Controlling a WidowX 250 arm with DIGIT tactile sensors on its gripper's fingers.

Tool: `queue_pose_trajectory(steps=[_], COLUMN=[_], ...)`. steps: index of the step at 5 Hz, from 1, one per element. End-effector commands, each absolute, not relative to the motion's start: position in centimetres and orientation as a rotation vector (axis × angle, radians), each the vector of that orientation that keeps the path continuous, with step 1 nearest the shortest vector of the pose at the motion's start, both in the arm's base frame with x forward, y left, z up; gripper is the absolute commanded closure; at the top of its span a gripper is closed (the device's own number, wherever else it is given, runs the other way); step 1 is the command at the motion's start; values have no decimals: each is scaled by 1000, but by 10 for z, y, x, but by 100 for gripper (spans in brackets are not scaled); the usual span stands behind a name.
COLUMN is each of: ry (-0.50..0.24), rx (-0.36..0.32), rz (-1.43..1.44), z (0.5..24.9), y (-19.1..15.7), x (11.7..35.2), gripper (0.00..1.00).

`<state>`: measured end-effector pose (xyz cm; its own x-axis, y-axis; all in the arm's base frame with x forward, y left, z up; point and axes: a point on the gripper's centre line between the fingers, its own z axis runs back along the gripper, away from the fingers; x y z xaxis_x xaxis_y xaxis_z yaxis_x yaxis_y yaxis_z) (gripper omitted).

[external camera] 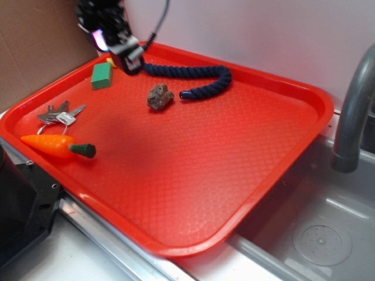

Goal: Grab the rock.

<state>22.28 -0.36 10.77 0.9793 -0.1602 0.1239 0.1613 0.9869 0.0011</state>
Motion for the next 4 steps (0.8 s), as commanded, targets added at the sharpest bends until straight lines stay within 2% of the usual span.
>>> queue_pose_trajectory(steps=[1, 2, 3, 4], ry=[-100, -98, -69, -70], rx=[50, -13, -33, -100], rz=[-116, -160, -212, -284], z=[77, 56, 37, 27], y=[25, 21, 7, -7], x=[254, 269, 274, 274], gripper=[0, 0, 0, 0])
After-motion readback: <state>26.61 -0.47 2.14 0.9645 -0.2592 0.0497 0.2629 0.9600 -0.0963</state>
